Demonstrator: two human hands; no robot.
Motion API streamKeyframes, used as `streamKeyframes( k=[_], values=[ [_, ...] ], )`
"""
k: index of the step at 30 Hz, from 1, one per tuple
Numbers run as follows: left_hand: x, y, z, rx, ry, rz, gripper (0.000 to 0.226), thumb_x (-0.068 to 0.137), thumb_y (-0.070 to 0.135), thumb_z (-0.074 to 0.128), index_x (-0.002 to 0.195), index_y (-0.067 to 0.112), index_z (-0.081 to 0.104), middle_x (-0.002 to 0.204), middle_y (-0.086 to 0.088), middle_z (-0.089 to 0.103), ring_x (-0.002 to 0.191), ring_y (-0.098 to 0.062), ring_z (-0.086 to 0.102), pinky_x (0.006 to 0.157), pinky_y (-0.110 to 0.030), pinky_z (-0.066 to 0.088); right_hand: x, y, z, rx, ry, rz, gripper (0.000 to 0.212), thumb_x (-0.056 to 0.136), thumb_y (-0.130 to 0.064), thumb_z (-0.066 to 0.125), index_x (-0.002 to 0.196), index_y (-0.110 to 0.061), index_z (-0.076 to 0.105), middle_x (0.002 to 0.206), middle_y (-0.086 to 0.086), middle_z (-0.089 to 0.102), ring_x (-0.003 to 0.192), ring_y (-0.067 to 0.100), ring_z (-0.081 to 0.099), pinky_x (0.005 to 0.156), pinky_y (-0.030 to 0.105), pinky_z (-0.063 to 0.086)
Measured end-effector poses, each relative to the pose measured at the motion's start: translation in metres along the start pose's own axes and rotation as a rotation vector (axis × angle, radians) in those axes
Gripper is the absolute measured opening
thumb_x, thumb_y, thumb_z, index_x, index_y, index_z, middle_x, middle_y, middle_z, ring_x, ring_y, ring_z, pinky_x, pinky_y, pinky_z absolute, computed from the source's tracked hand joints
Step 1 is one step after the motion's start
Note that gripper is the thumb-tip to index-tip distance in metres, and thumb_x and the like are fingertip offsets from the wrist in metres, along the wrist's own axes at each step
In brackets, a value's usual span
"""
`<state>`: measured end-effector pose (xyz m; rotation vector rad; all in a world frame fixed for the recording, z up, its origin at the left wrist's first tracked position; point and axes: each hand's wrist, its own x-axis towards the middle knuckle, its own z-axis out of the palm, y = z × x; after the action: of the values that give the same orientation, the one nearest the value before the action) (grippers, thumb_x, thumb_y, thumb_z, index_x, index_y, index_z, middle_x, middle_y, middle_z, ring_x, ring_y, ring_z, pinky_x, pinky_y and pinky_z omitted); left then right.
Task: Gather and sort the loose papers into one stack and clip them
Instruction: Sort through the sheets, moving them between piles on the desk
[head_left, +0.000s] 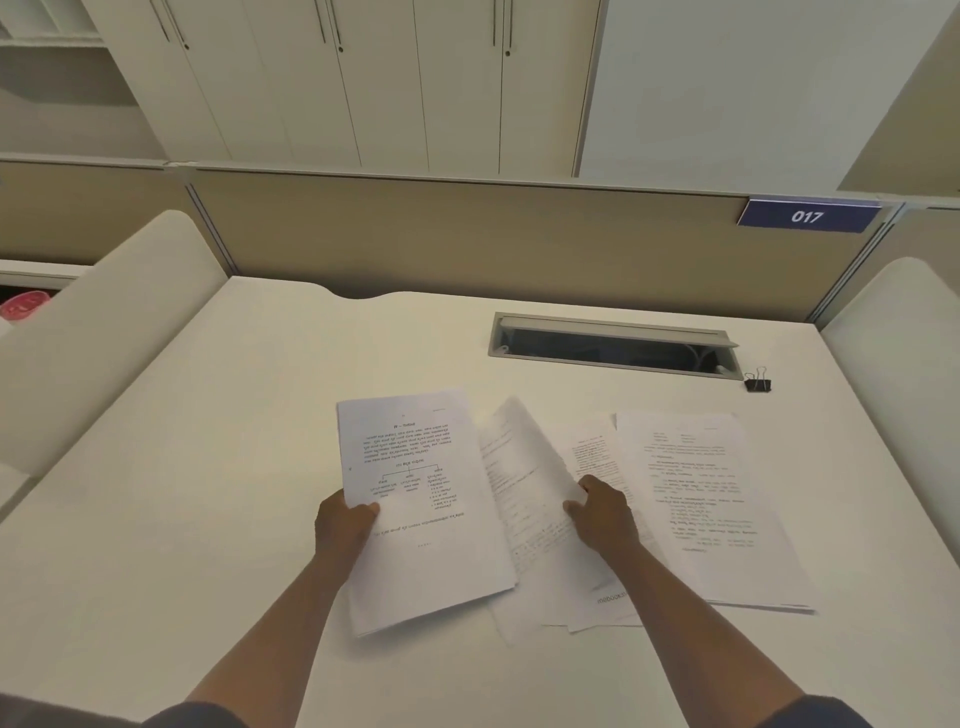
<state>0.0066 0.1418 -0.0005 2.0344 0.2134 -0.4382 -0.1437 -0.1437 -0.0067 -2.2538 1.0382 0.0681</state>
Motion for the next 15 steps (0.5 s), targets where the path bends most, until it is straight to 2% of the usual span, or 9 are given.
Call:
streamKeyframes(
  k=[2, 5, 7, 10, 13, 15],
  values=[
    [-0.002, -0.003, -0.002, -0.028, -0.027, 0.000, 0.035, 0.084, 0.003, 0.056, 0.117, 0.011, 0.063, 0.101, -0.007, 0.065, 0.091, -0.033, 0.061, 0.086, -0.043, 0.053, -0.002, 0.000, -0.007, 0.062, 0.044, -0.029, 0.030, 0.090, -0.020, 0.059, 0.119, -0.012, 0.059, 0.118, 0.010, 0.066, 0.109, 0.031, 0.061, 0.089, 0.034, 0.047],
    [-0.004, -0.005, -0.003, -0.041, -0.034, 0.005, 0.047, 0.067, 0.015, 0.051, 0.113, 0.016, 0.060, 0.103, -0.006, 0.064, 0.091, -0.033, 0.061, 0.085, -0.043, 0.052, -0.003, -0.001, -0.024, 0.153, 0.132, -0.032, 0.033, 0.092, -0.016, 0.056, 0.124, -0.009, 0.058, 0.124, 0.013, 0.064, 0.114, 0.033, 0.059, 0.095, 0.036, 0.045],
    [-0.003, -0.006, -0.003, -0.032, -0.016, -0.001, 0.048, 0.062, 0.018, 0.046, 0.108, 0.020, 0.057, 0.102, -0.005, 0.063, 0.091, -0.033, 0.060, 0.085, -0.043, 0.053, -0.003, -0.003, -0.037, 0.192, 0.192, -0.028, 0.032, 0.094, -0.016, 0.054, 0.124, -0.007, 0.057, 0.123, 0.015, 0.064, 0.112, 0.034, 0.060, 0.090, 0.035, 0.046],
    [-0.004, -0.007, -0.003, -0.038, 0.019, -0.008, 0.053, 0.060, 0.018, 0.044, 0.111, 0.017, 0.059, 0.102, -0.005, 0.062, 0.092, -0.033, 0.059, 0.084, -0.042, 0.051, -0.003, -0.006, -0.057, 0.225, 0.279, -0.034, 0.027, 0.095, -0.015, 0.052, 0.120, -0.006, 0.057, 0.119, 0.016, 0.065, 0.107, 0.036, 0.060, 0.080, 0.031, 0.042],
    [-0.006, -0.007, -0.002, -0.051, 0.033, -0.019, 0.044, 0.064, 0.014, 0.045, 0.107, 0.020, 0.057, 0.102, -0.005, 0.062, 0.092, -0.034, 0.058, 0.082, -0.040, 0.051, -0.002, -0.012, -0.071, 0.250, 0.337, -0.033, 0.031, 0.096, -0.015, 0.052, 0.123, -0.003, 0.056, 0.124, 0.017, 0.062, 0.113, 0.038, 0.057, 0.091, 0.038, 0.045],
    [-0.008, -0.005, 0.001, -0.062, 0.031, -0.028, 0.041, 0.066, 0.013, 0.045, 0.104, 0.023, 0.055, 0.102, -0.004, 0.062, 0.092, -0.033, 0.058, 0.083, -0.041, 0.052, 0.000, -0.014, -0.072, 0.256, 0.309, -0.037, 0.035, 0.096, -0.019, 0.053, 0.127, -0.003, 0.054, 0.128, 0.017, 0.060, 0.117, 0.037, 0.055, 0.097, 0.039, 0.043]
  ],
)
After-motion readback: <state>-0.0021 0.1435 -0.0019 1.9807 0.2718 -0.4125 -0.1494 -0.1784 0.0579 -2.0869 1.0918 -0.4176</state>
